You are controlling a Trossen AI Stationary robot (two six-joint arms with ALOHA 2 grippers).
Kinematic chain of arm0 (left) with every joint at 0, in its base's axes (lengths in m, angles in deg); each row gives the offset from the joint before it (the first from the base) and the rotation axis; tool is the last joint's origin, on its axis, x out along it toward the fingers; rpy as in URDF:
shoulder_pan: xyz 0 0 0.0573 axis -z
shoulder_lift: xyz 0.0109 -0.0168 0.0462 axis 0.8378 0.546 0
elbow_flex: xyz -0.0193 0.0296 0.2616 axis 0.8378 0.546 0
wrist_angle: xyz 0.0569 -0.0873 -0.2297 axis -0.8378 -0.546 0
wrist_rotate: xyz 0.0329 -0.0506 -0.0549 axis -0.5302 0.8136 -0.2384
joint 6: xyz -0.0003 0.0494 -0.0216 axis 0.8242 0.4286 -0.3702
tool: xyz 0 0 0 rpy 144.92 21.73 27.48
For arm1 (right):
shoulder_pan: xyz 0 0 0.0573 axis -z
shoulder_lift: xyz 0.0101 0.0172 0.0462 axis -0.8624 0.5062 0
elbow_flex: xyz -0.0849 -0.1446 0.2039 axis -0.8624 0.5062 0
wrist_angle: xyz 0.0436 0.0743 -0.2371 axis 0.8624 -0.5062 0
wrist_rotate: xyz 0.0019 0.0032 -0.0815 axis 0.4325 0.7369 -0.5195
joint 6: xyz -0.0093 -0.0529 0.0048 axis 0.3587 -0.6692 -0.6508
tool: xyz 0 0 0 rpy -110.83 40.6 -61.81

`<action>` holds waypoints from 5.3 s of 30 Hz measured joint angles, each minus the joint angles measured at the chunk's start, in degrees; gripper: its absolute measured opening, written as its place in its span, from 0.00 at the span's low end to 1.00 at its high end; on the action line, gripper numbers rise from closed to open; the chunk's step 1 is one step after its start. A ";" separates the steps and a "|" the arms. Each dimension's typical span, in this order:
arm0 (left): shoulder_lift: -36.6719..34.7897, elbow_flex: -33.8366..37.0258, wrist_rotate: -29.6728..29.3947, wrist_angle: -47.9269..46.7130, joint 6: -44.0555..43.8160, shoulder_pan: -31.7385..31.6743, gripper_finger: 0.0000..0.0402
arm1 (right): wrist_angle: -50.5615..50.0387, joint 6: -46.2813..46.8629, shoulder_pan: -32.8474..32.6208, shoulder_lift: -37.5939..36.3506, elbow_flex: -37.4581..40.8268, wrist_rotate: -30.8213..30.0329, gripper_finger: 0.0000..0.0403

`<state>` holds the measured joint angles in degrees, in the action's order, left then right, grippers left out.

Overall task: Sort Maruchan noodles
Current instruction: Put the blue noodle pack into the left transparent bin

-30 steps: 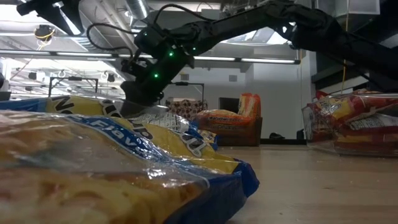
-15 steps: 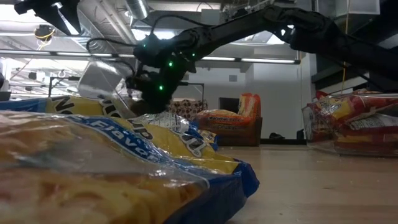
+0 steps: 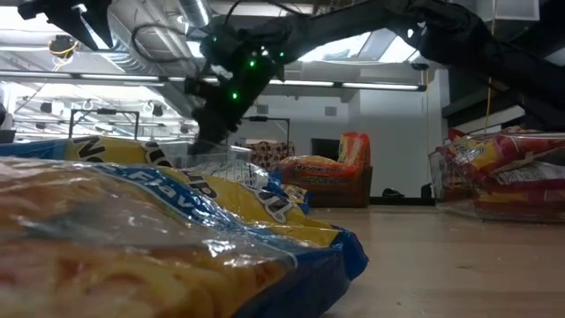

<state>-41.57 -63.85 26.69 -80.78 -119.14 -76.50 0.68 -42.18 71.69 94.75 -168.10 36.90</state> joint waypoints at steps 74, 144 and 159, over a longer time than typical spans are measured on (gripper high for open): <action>-1.12 5.46 4.39 0.31 1.93 0.00 0.36 | 5.34 22.87 -9.44 -25.08 48.67 -7.42 0.78; -1.14 5.46 7.65 0.09 -0.04 0.01 0.36 | -0.42 -16.46 -3.32 -9.43 10.88 -4.67 0.21; -1.14 5.46 8.55 -0.37 0.32 0.02 0.36 | -4.37 -9.98 -3.52 -14.82 8.20 8.75 0.68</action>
<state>-42.70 -58.39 35.24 -81.15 -118.82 -76.48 -3.69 -52.16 68.17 79.93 -159.90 45.65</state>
